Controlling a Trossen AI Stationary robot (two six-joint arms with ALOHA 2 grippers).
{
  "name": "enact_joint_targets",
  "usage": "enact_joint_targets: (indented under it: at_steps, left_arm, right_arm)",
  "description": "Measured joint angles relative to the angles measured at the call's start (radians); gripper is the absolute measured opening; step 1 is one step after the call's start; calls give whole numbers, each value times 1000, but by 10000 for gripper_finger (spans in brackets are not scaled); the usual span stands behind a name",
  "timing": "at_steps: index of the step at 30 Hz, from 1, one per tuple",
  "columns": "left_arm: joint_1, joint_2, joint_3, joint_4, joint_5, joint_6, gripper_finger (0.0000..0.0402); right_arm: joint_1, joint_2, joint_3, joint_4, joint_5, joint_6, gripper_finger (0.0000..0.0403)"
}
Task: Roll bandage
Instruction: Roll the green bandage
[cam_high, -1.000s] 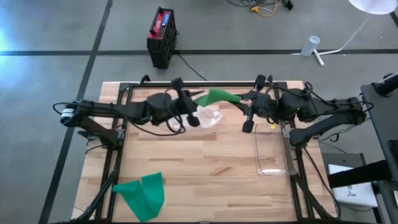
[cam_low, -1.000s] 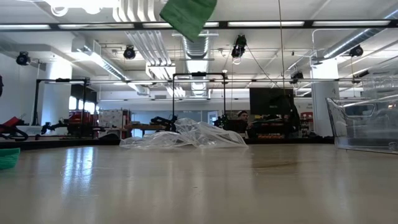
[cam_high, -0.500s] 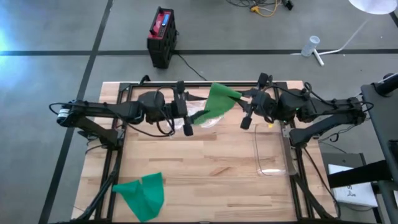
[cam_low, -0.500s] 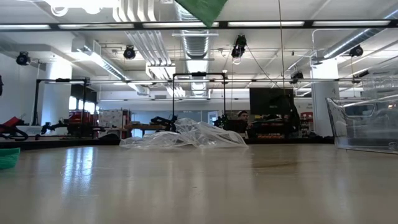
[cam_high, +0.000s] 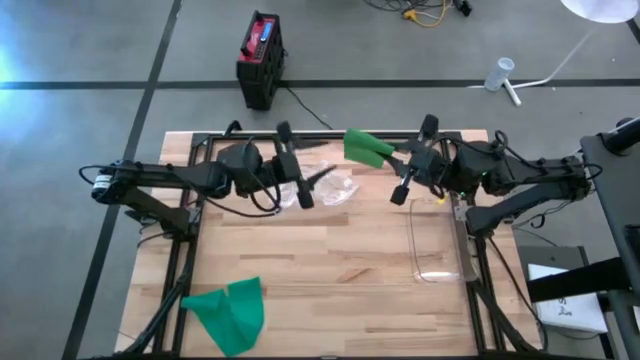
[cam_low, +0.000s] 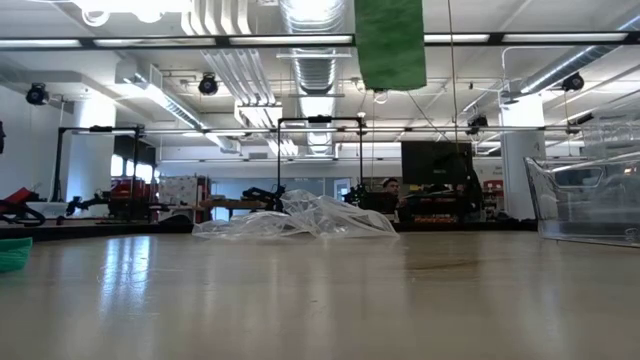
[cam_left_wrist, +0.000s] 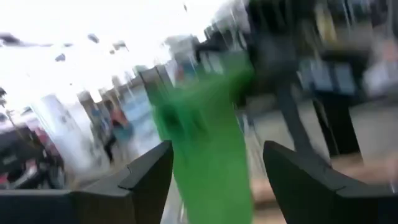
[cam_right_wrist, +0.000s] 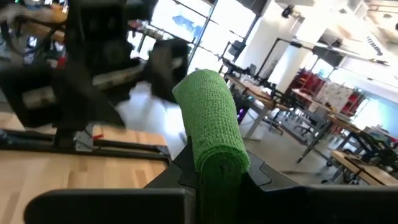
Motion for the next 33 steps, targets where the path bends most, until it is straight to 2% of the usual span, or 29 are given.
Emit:
enact_joint_targets:
  at_steps: [2,6,24,31,33]
  left_arm:
    - [0,20,0,125,13,-27,239]
    - [12,60,0,246,-71,-15,232]
    - [28,81,0,204,-80,25,207]
    - [28,77,0,224,-76,-33,193]
    - [28,77,0,219,-48,-33,189]
  right_arm:
    - [0,12,0,-7,-1,8,38]
    - [0,24,0,-5,-38,18,38]
    - [1,13,-1,-11,-55,11,39]
    - [0,13,1,-20,-52,20,39]
    - [1,13,1,-22,-52,19,39]
